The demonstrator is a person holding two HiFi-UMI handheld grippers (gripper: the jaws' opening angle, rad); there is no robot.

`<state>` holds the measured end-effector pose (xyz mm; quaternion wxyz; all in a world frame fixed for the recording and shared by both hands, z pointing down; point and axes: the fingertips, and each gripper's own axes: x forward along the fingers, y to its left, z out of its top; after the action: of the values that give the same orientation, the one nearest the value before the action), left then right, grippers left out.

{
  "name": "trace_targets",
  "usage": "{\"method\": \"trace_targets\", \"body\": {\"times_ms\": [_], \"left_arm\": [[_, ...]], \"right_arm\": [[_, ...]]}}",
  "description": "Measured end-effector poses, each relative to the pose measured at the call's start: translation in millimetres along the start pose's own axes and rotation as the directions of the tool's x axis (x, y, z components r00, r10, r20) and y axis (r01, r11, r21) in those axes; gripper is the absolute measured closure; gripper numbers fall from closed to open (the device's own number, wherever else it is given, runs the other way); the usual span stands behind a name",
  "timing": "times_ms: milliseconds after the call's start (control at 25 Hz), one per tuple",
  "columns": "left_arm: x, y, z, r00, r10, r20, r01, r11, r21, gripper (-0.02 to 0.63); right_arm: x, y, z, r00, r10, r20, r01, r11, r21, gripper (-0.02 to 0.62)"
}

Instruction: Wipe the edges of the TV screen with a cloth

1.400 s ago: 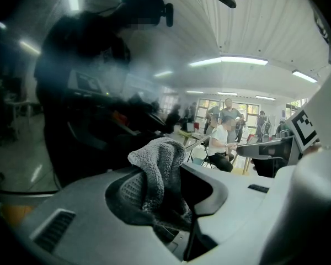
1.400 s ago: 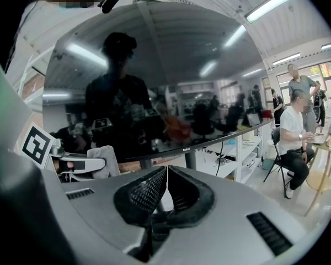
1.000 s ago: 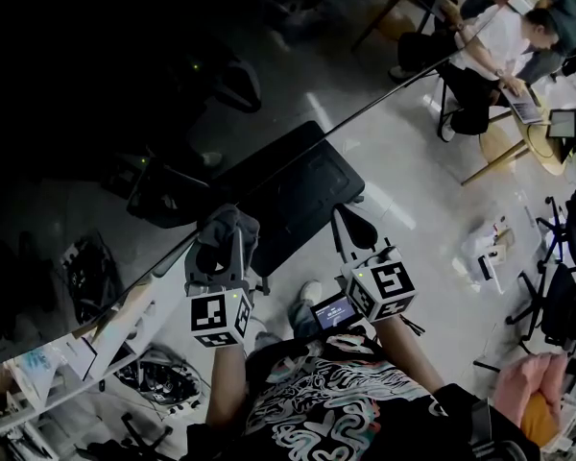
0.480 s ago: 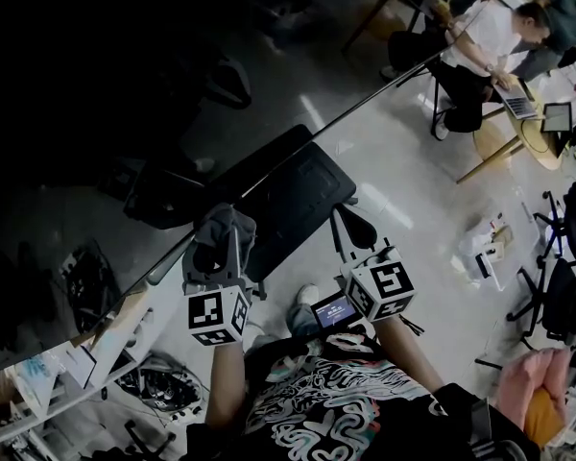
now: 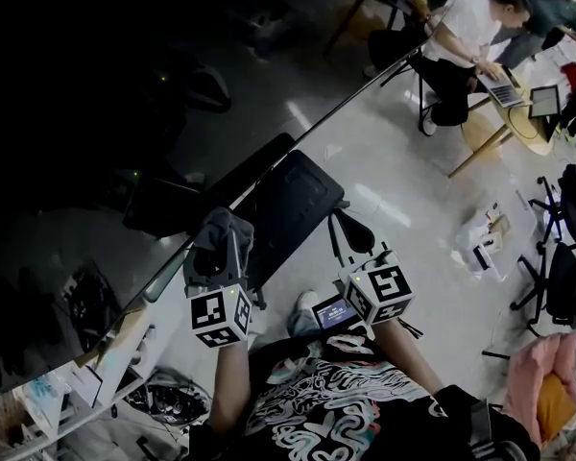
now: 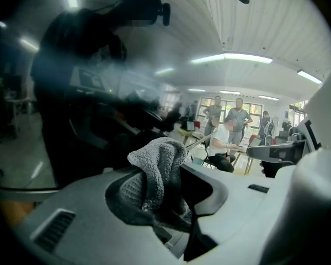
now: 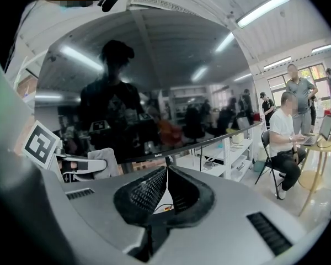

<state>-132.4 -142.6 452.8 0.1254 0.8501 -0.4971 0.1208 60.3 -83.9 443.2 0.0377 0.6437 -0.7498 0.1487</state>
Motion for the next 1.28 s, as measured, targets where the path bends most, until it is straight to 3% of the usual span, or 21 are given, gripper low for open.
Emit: {"method": "trace_targets", "body": {"times_ms": [600,800,960,1120,1280], "left_arm": [[19.9,-17.2,7.2,1.000,0.004,-0.005,-0.004,1.000,-0.020,0.466],[28.4,-22.6,7.1,0.999,-0.032,0.008,0.032,0.992,-0.119,0.466],[35.6,-27.1,7.3,0.997,-0.072,0.022,0.075,0.968,-0.238,0.466],[39.0,-32.2,10.4,0.991,-0.116,0.066,0.132,0.916,-0.379,0.466],[42.6,-34.5,13.7,0.984,-0.158,0.085,0.179,0.882,-0.435,0.466]], "right_arm": [[-9.8,-23.8,2.2,0.999,-0.032,0.012,0.032,0.999,0.028,0.565],[-17.5,-33.3,-0.6,0.998,-0.065,0.014,0.065,0.997,0.035,0.566],[-29.3,-41.2,1.1,0.994,-0.103,0.020,0.103,0.994,0.034,0.566],[-42.3,-52.7,4.6,0.987,-0.157,0.032,0.156,0.987,0.036,0.566],[-44.0,-57.4,10.3,0.980,-0.193,0.040,0.191,0.981,0.037,0.566]]}}
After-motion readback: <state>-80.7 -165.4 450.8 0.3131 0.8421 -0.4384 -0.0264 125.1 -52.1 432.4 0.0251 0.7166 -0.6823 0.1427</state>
